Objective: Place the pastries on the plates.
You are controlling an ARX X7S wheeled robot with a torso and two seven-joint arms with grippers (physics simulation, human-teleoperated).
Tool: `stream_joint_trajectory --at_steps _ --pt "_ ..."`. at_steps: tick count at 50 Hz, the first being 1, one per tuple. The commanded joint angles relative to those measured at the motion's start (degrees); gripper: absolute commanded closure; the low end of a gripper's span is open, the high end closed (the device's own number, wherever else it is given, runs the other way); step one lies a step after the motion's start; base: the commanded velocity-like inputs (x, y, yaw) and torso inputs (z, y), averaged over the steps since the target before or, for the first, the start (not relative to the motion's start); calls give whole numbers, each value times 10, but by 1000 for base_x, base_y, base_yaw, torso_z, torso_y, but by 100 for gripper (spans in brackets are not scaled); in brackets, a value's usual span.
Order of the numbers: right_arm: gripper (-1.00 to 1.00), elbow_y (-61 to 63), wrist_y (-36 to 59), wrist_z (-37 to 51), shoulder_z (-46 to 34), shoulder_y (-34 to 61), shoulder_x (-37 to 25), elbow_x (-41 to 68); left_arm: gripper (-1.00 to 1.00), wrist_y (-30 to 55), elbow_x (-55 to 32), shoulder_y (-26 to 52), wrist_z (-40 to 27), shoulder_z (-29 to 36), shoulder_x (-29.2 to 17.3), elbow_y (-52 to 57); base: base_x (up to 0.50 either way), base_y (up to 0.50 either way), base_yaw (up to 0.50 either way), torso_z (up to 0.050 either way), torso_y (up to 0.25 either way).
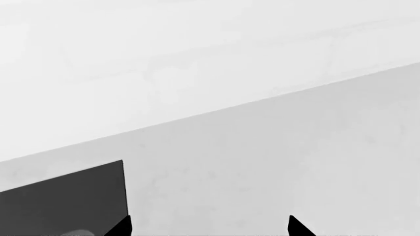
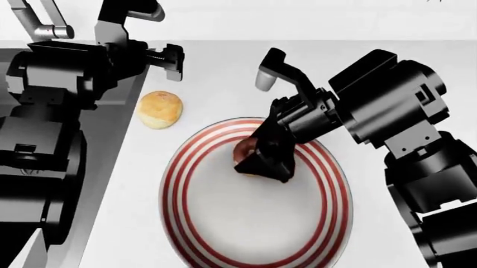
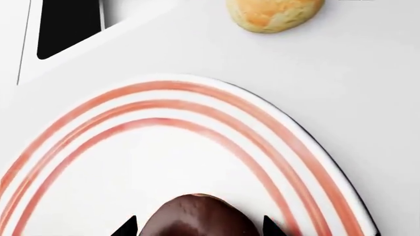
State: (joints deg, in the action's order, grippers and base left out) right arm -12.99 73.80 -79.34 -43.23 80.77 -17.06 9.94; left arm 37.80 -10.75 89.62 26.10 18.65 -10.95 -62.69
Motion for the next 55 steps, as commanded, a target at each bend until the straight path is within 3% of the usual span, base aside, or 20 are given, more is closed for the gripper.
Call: stream_joint_trajectory --at_steps 1,5,6,28,41,50,55 --pt "100 24 7 -10 -21 -23 -10 18 -100 1 -1 1 0 1 0 1 0 0 0 0 0" --pt "100 22 9 -8 -15 -15 -9 22 -100 -3 0 2 -1 2 4 -6 0 0 -1 0 0" --pt "-100 25 8 -8 -15 -13 -10 23 -100 -5 0 3 0 3 4 -9 -11 0 0 0 0" --pt "-100 -68 -42 1 26 99 17 25 -100 4 -2 7 9 8 1 -2 0 0 0 0 0" --pt "-100 -301 -146 99 98 203 34 -19 -100 69 -5 -24 4 15 -15 92 0 0 0 0 0" --pt "-100 -589 -335 207 135 274 49 -45 -100 234 -21 -67 -6 20 -59 294 0 0 0 0 0" --pt "-100 -619 -356 239 150 280 42 -45 -100 316 -36 -71 19 42 -79 364 0 0 0 0 0"
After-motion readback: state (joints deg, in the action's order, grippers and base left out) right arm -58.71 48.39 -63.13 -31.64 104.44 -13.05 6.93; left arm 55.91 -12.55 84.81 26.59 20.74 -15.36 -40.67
